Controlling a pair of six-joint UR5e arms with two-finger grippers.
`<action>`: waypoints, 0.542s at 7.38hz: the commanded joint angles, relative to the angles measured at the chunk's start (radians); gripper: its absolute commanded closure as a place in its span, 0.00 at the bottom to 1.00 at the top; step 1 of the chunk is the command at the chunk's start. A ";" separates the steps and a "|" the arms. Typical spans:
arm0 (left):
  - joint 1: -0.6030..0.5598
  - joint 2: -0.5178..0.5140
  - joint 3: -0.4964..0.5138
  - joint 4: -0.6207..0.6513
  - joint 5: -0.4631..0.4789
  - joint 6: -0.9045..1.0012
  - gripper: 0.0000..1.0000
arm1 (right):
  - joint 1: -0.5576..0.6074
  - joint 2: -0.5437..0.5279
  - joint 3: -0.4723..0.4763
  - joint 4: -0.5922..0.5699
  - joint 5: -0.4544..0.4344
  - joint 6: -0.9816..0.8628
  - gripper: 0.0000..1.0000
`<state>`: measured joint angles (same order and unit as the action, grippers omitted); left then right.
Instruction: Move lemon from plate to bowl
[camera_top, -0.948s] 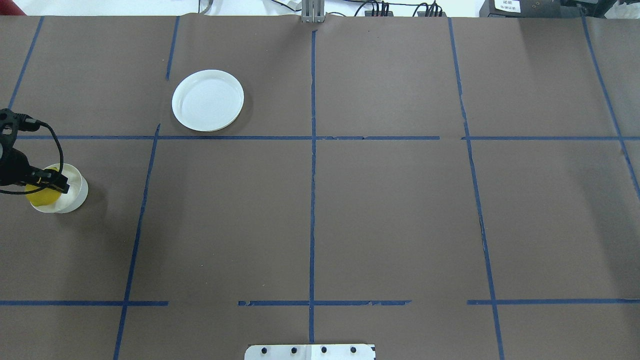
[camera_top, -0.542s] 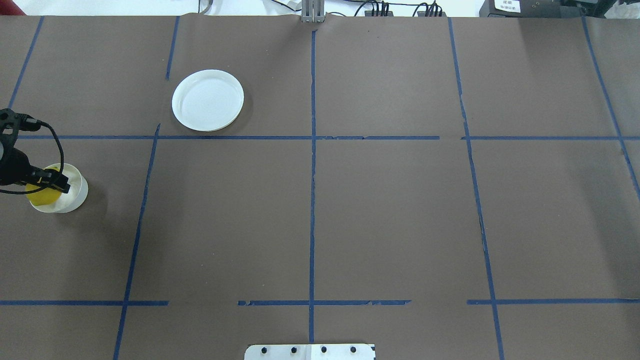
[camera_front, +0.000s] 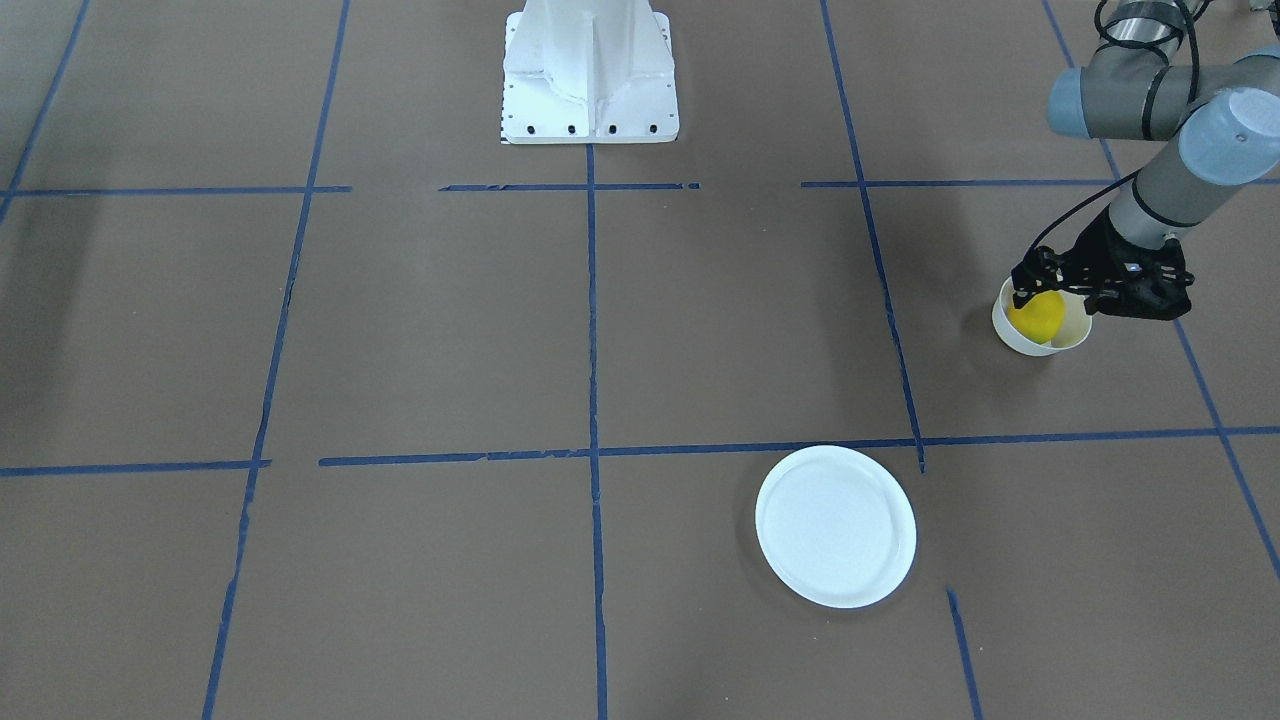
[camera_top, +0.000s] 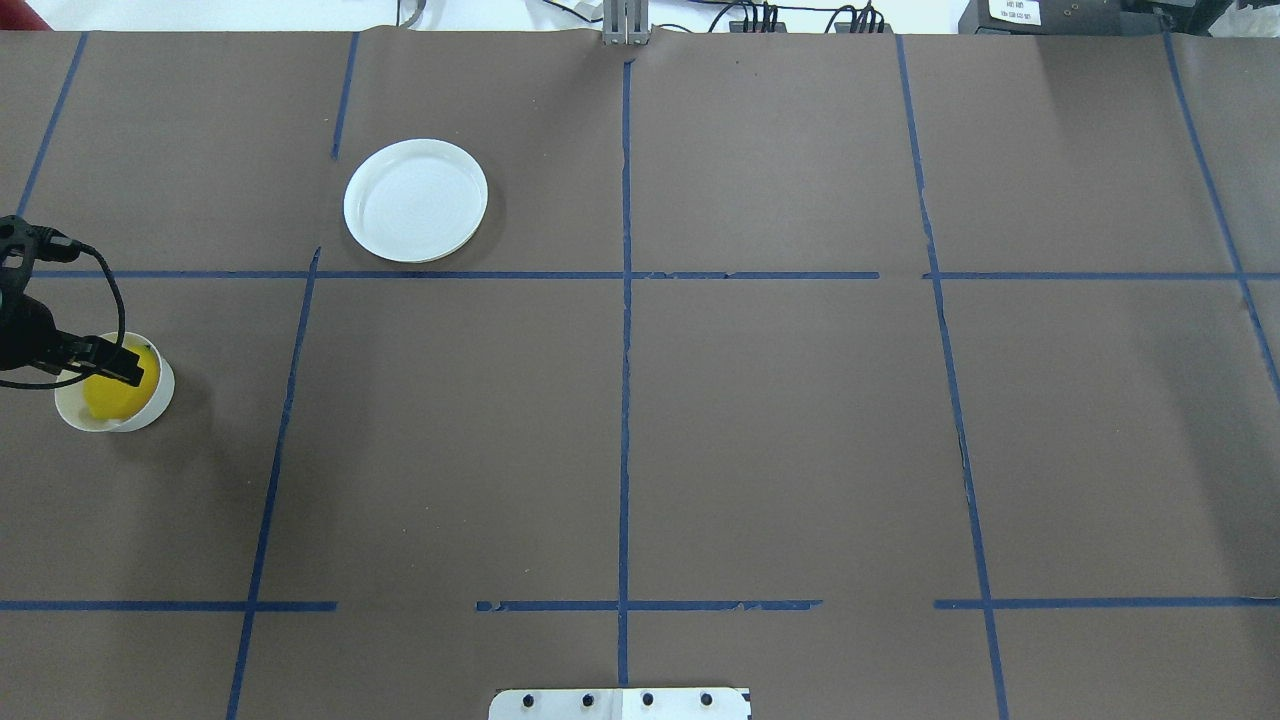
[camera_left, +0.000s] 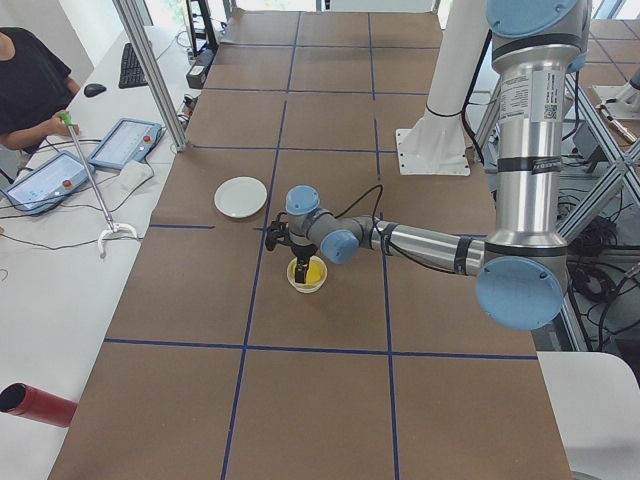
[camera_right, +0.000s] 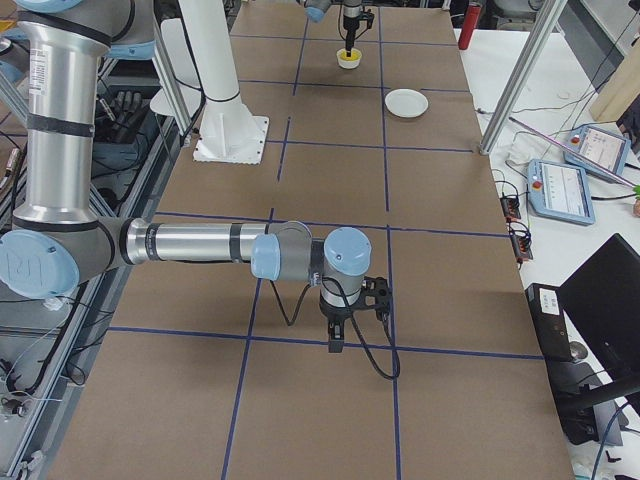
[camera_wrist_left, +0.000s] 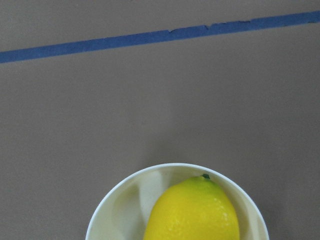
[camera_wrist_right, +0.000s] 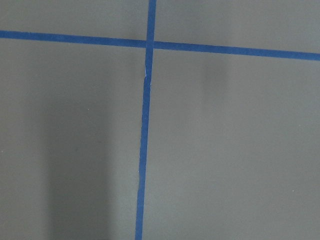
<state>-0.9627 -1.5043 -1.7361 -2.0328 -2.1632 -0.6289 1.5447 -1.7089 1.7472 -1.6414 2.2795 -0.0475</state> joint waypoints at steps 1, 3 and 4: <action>-0.066 0.144 -0.116 0.005 -0.003 0.177 0.01 | 0.000 0.000 0.002 0.000 0.000 0.000 0.00; -0.321 0.235 -0.138 0.063 -0.095 0.471 0.01 | 0.000 0.000 0.000 0.000 0.000 0.000 0.00; -0.476 0.221 -0.138 0.177 -0.137 0.621 0.01 | 0.000 0.000 0.000 0.000 0.000 0.000 0.00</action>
<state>-1.2588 -1.2947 -1.8685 -1.9601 -2.2389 -0.1958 1.5448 -1.7089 1.7475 -1.6414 2.2795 -0.0475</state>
